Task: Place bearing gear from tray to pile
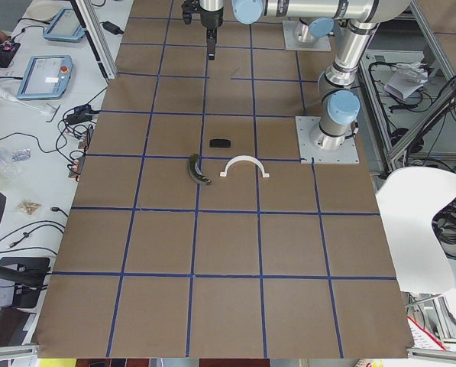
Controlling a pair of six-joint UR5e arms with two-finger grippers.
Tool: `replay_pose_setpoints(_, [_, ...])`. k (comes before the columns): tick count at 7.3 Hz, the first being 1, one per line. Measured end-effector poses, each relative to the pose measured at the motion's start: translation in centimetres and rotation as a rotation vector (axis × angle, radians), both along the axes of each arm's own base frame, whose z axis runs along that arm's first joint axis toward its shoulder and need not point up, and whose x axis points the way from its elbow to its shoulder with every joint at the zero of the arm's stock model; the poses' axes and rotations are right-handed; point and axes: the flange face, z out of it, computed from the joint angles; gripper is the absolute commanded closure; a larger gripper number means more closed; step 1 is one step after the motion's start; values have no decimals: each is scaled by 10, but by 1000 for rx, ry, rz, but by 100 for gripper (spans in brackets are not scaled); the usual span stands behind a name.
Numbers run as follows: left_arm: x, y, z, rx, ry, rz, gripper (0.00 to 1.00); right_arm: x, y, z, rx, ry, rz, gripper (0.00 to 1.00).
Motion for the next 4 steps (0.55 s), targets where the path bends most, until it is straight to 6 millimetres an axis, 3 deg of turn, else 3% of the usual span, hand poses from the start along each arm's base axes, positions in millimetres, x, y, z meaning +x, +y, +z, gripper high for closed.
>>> replay_pose_setpoints(4, [0,-3,-2,5,0,0,0,0,0,-1,3,0,1,0])
